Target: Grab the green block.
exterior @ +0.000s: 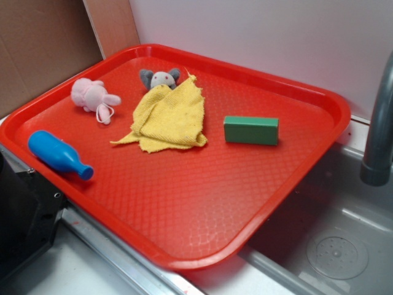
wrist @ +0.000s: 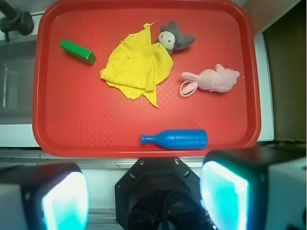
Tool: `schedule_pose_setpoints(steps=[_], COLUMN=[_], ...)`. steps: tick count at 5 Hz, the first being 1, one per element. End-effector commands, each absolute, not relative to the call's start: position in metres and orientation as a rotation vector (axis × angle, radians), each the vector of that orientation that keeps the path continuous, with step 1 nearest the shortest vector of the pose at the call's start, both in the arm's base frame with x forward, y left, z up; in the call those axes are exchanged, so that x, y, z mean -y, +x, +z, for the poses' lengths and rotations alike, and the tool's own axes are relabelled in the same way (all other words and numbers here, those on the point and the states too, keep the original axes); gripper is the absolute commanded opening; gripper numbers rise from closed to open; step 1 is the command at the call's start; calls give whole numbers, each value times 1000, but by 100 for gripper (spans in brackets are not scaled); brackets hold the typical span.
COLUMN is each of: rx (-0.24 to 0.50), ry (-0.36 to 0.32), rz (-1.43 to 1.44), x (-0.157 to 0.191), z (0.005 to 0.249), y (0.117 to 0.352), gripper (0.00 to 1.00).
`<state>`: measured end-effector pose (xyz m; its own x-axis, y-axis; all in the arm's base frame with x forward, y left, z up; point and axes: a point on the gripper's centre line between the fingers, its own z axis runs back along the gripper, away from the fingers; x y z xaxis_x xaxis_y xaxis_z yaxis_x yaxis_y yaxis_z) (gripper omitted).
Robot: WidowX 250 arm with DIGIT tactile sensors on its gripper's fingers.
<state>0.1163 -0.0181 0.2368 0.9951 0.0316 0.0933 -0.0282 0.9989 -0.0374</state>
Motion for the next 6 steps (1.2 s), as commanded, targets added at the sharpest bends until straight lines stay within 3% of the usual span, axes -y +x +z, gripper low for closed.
schedule_pose_setpoints(steps=[1, 3, 4, 5, 6], rx=[94, 161, 200, 213, 214], ry=[-36, -17, -54, -6, -31], rz=[30, -96, -255, -351, -471], x=[18, 20, 28, 43, 57], z=[237, 222, 211, 199, 184], y=[116, 150, 173, 192, 210], gripper=[100, 100, 100, 100, 100])
